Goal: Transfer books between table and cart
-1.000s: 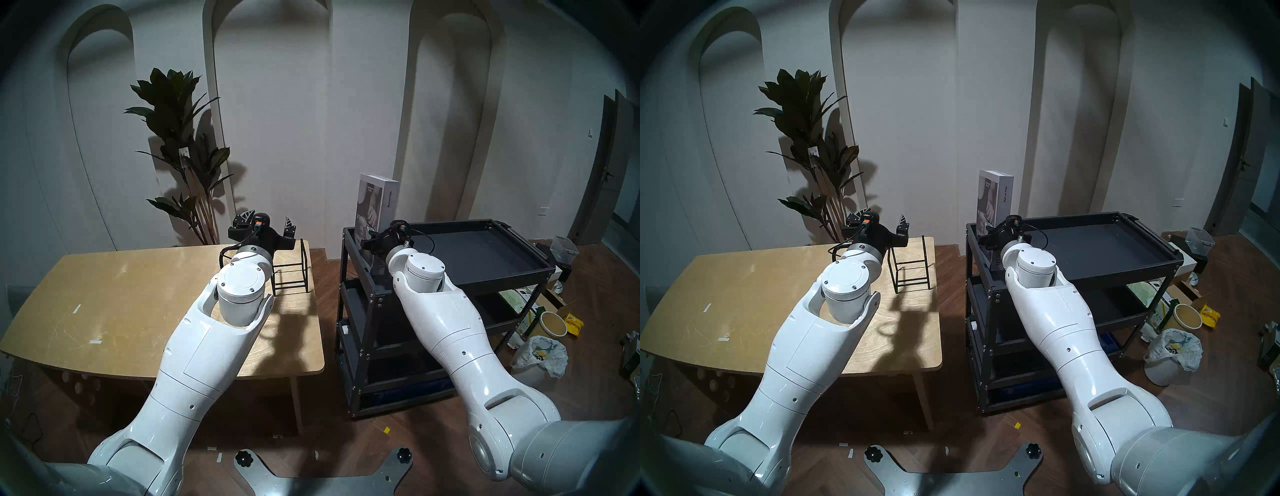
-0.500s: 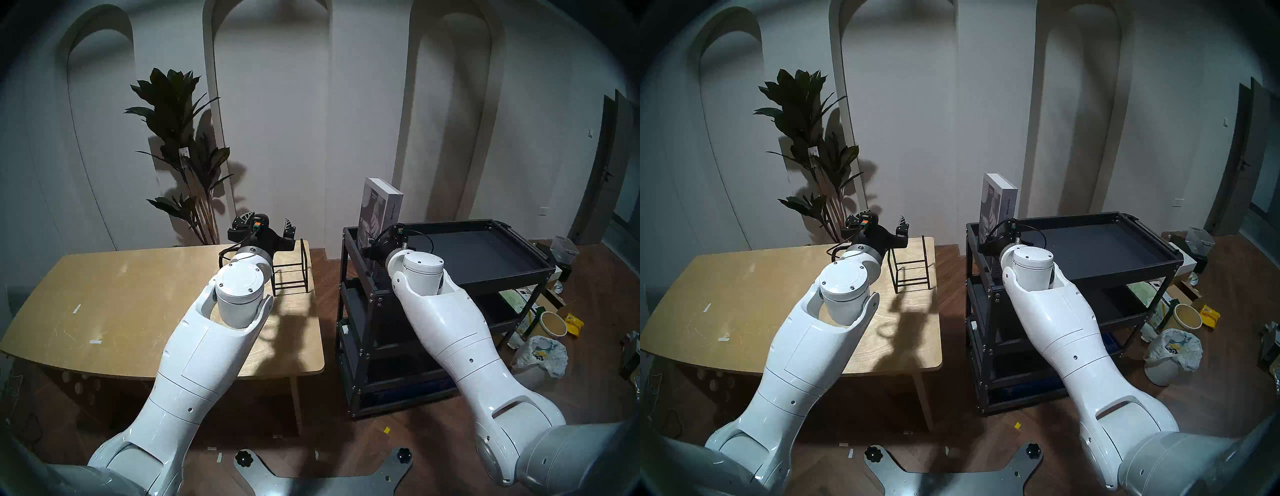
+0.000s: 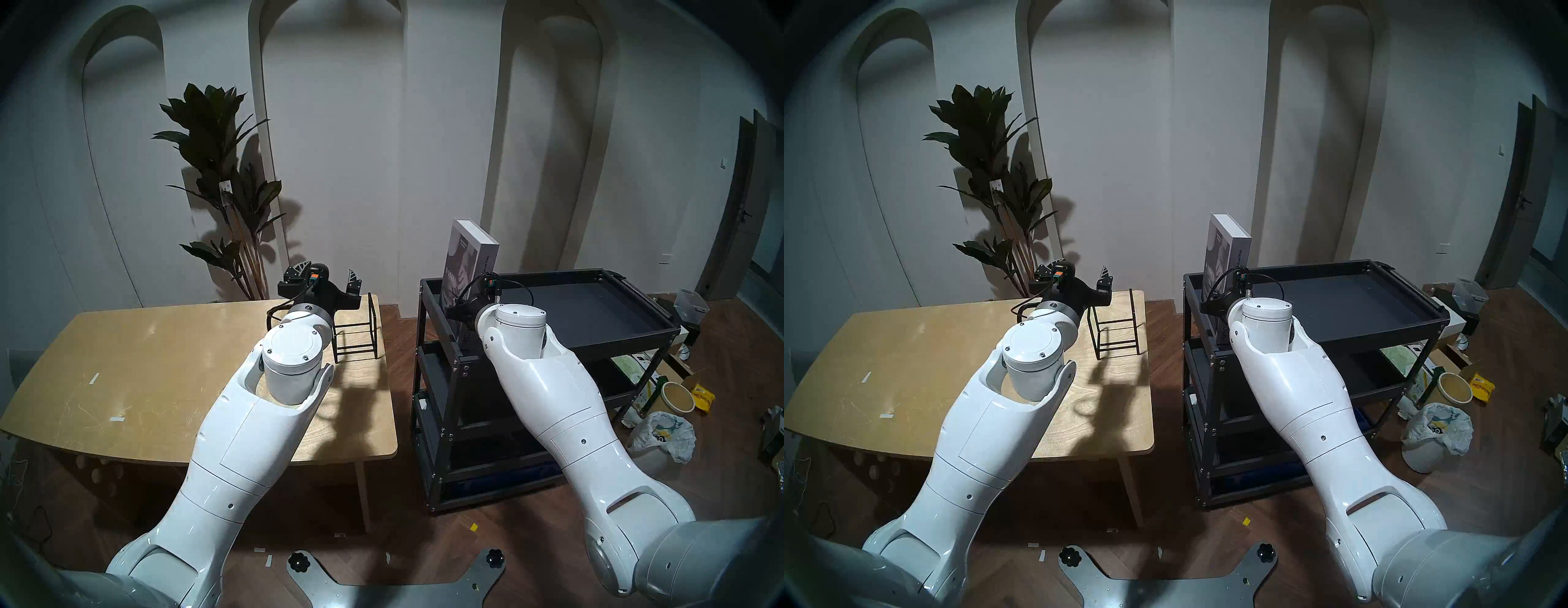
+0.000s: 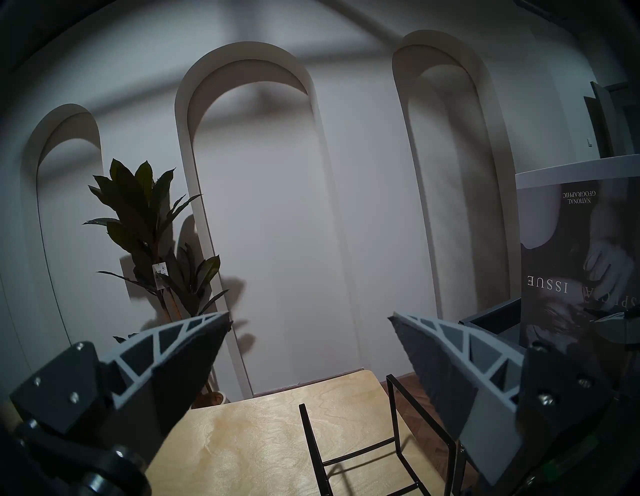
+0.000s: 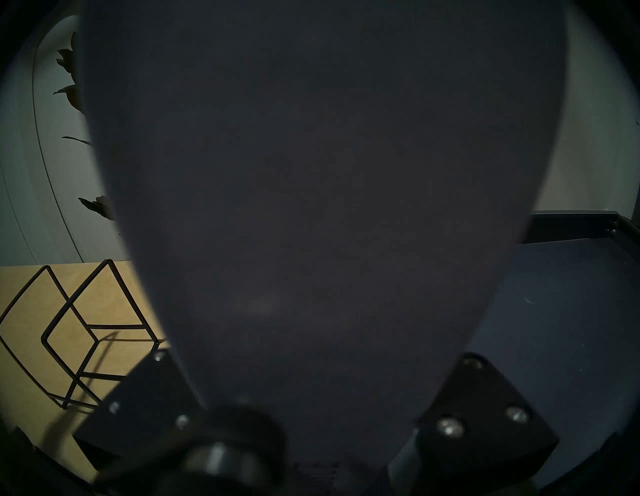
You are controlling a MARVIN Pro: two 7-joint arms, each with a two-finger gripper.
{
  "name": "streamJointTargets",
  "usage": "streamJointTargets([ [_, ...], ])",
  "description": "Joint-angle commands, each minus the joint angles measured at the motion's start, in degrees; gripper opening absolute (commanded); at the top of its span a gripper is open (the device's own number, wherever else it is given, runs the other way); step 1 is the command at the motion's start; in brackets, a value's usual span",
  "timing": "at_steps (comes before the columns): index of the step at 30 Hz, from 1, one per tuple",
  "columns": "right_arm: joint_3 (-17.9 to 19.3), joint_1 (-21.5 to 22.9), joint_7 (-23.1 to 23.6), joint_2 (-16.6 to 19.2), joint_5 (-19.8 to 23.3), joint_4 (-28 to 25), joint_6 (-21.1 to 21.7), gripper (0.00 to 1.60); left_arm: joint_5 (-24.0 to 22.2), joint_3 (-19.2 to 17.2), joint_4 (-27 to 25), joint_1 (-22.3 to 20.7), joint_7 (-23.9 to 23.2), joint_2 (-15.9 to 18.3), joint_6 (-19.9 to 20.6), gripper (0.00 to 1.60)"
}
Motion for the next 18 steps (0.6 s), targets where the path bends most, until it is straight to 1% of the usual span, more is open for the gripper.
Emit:
streamJointTargets([
  [1,-0.7,-0.9,-0.2,0.8,-0.7,0.2,0.6,0.00,0.1,-0.1,-1.7,-0.6,0.1,-0.1,-0.2,1.60],
  [7,-0.9,-1.1,0.0,1.1,-0.8,-0.1,0.1,0.01,0.2,0.1,-1.5,-0.8,0.1,-0.3,-0.1,1.60],
  [8,-0.9,-1.2,0.1,1.2,-0.8,-0.1,0.0,0.04,0.3,0.1,-1.4,-0.9,0.1,-0.4,0.0,1.60],
  [9,-0.9,-1.2,0.1,1.2,-0.8,0.0,-0.2,0.16,0.3,0.2,-1.3,-0.9,0.2,-0.4,0.0,1.60],
  [15,-0.6,-1.2,0.4,1.3,-0.6,0.2,-0.9,0.28,0.6,0.3,-0.6,-1.4,0.2,-0.8,-0.1,1.60],
  [16,-0.6,-1.2,0.5,1.3,-0.6,0.2,-1.0,0.43,0.6,0.4,-0.5,-1.5,0.2,-0.9,-0.1,1.60],
  [17,-0.5,-1.2,0.5,1.4,-0.5,0.1,-1.0,0.46,0.6,0.4,-0.4,-1.6,0.2,-1.0,-0.1,1.60],
  [18,-0.5,-1.2,0.6,1.4,-0.5,0.1,-1.0,0.46,0.7,0.4,-0.3,-1.7,0.2,-1.0,-0.1,1.60],
])
